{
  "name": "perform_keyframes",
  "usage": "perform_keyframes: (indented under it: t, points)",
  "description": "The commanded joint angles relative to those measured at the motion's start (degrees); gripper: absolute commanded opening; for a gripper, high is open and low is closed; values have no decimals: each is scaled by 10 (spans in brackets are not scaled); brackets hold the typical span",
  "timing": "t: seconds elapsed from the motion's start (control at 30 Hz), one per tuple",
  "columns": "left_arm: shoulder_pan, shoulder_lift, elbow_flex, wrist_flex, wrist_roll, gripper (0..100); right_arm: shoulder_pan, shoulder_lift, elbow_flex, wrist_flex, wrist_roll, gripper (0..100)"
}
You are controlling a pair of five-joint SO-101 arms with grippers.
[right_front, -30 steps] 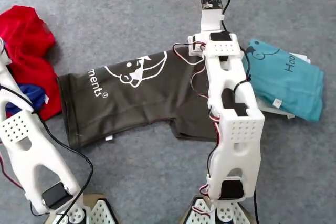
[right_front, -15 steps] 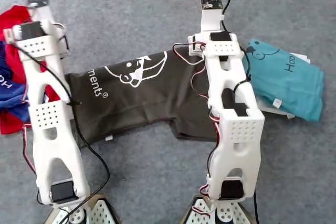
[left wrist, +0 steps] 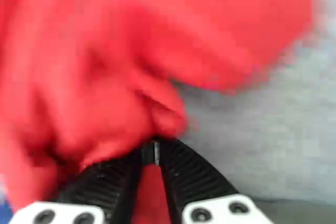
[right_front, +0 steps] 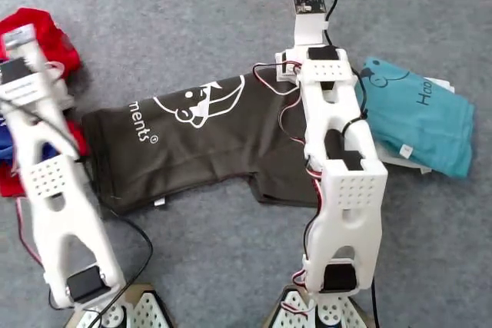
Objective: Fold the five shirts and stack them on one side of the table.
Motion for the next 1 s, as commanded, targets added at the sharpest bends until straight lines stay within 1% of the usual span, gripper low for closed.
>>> perform_keyframes:
  t: [0.0,0.07,0.13,0.2,0.27,0.37,0.43,0.5,0.57,0.63,0.73,0.83,0.87,0.97]
  points:
    - [-66,-42,-20,4,-68,30,8,-19,-26,-9,1,15]
    - [-85,-59,-20,4,-127,30,8,-19,-26,-9,1,15]
    - [-97,-72,-20,4,-168,30,8,-19,-26,-9,1,15]
    - [-95,-76,-20,6,-175,30,8,-19,-26,-9,1,15]
    - [-75,-80,-20,8,-172,30,8,-19,-26,-9,1,15]
    - [-19,-83,-22,4,-126,30,8,-19,-24,-9,-1,15]
    - [26,-93,-22,-20,-89,31,8,-18,-18,-8,-3,15]
    - [65,-120,-22,-50,-25,32,7,-20,-10,-9,-1,15]
    - [97,-157,-22,-57,34,32,7,-20,-9,-9,0,15]
    - [122,-206,-22,-53,76,32,7,-25,-9,-11,0,15]
    - [162,-284,-22,-19,102,31,4,-37,-6,-12,0,15]
    - [208,-348,-19,21,101,30,-4,-46,-3,-10,1,15]
    - [217,-354,-9,24,101,30,-4,-47,-8,-7,1,15]
    - [221,-348,83,24,101,30,0,-71,-20,11,27,15]
